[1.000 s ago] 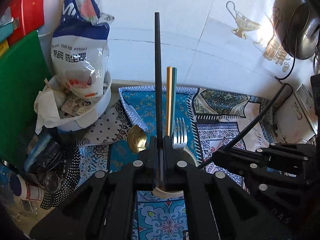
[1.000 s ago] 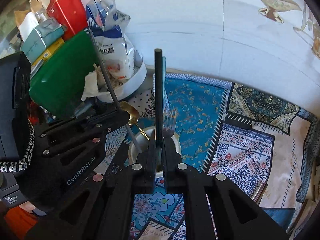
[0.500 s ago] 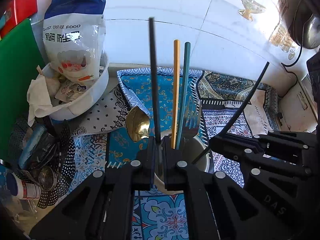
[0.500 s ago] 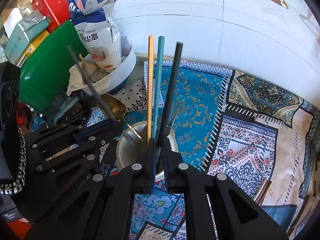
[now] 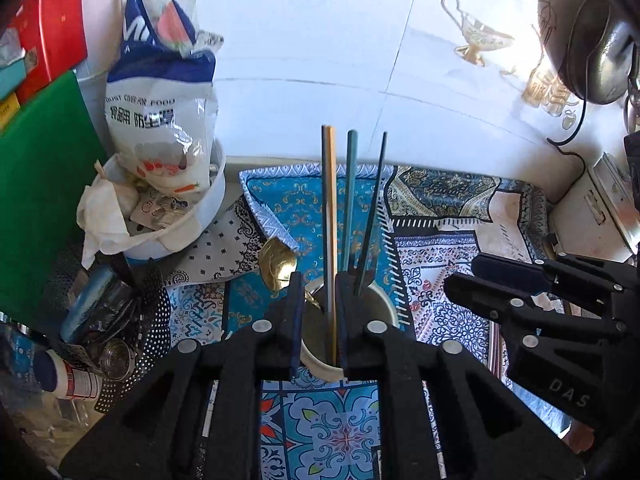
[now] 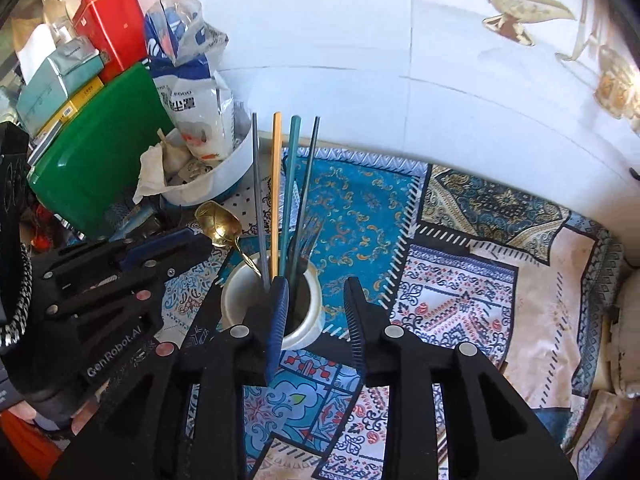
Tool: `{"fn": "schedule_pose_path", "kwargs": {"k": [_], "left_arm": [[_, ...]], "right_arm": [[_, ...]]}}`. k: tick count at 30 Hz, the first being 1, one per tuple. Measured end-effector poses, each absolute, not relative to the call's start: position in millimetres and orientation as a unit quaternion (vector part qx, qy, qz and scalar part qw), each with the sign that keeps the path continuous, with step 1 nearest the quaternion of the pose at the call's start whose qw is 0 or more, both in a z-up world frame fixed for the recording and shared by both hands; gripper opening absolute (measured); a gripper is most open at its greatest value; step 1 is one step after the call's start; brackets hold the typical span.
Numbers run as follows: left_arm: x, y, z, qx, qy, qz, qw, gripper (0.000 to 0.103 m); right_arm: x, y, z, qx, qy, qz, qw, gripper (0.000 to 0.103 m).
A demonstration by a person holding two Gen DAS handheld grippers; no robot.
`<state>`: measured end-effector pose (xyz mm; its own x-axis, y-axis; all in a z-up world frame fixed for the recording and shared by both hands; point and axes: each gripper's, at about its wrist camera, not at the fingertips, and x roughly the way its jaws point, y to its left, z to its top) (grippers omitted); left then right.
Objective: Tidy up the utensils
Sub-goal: 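Move both grippers back over the remaining chopsticks on the mat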
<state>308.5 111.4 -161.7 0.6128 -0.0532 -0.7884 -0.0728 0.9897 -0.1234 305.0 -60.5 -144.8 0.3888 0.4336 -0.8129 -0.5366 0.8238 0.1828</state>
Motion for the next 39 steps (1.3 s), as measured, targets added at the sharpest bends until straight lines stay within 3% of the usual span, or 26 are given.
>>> {"fn": "schedule_pose_path", "kwargs": {"k": [9, 11, 18, 39], "left_arm": [[290, 88, -129, -0.070, 0.403, -0.015, 0.912, 0.026], [287, 80, -124, -0.067, 0.398, -0.018, 0.915, 0.032], [284, 52, -124, -0.064, 0.398, -0.036, 0.915, 0.037], [294, -49, -239, -0.029, 0.534, -0.072, 0.842, 0.041]], "right_arm": [[291, -103, -122, -0.049, 0.435, 0.273, 0.857, 0.038], [291, -114, -123, -0.051, 0.435, 0.261, 0.860, 0.038], [290, -160, -144, -0.045, 0.461, 0.223, 0.858, 0.038], [287, -251, -274, 0.016, 0.610, 0.157, 0.777, 0.038]]}}
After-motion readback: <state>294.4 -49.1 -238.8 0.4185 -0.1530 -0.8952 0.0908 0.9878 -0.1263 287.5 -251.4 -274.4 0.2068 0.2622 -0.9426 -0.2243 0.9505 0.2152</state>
